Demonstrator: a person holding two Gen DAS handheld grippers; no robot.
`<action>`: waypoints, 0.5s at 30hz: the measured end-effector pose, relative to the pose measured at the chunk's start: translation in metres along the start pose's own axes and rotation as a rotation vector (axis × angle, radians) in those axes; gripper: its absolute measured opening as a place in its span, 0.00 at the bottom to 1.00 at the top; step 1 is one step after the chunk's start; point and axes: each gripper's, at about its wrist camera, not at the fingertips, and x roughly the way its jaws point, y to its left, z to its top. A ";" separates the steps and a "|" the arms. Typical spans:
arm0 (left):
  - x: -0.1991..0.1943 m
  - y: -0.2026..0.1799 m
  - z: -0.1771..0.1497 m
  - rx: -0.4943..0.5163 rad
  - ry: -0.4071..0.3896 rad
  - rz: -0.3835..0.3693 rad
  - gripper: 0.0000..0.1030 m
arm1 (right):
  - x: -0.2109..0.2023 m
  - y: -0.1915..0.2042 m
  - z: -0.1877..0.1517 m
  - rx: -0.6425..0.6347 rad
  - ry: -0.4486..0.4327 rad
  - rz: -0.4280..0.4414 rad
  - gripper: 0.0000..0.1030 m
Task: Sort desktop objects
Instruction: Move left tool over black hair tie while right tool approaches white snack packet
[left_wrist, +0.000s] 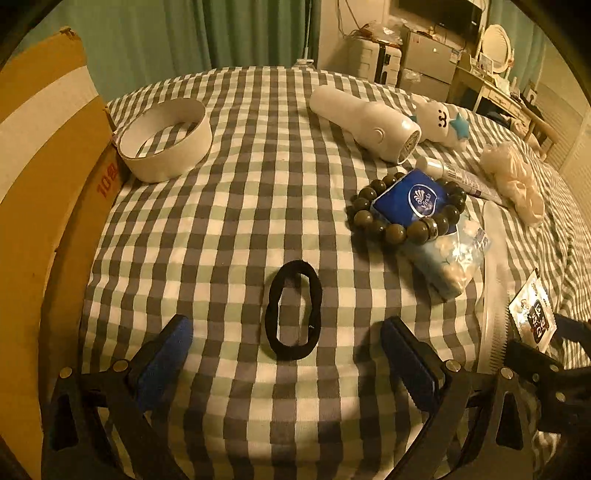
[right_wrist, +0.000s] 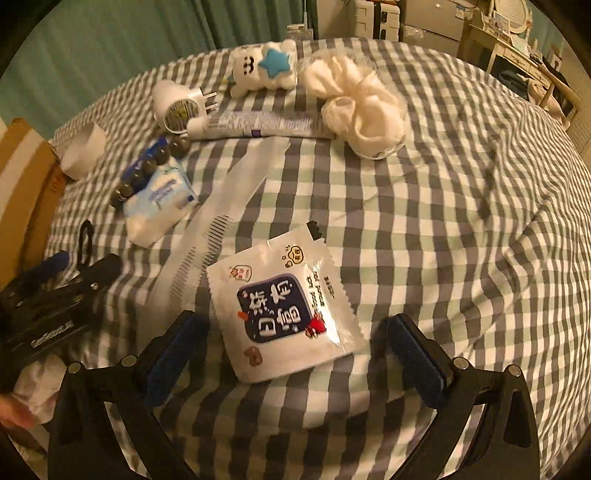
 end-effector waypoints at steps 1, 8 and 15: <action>0.000 0.000 0.000 0.001 0.003 -0.001 1.00 | 0.001 0.000 0.000 0.001 -0.004 -0.002 1.00; 0.002 0.004 -0.001 0.009 0.015 -0.014 1.00 | 0.000 0.000 -0.006 -0.009 -0.033 -0.021 1.00; -0.015 0.002 0.001 0.059 -0.025 -0.022 0.56 | -0.016 0.003 -0.010 -0.036 -0.072 -0.017 0.77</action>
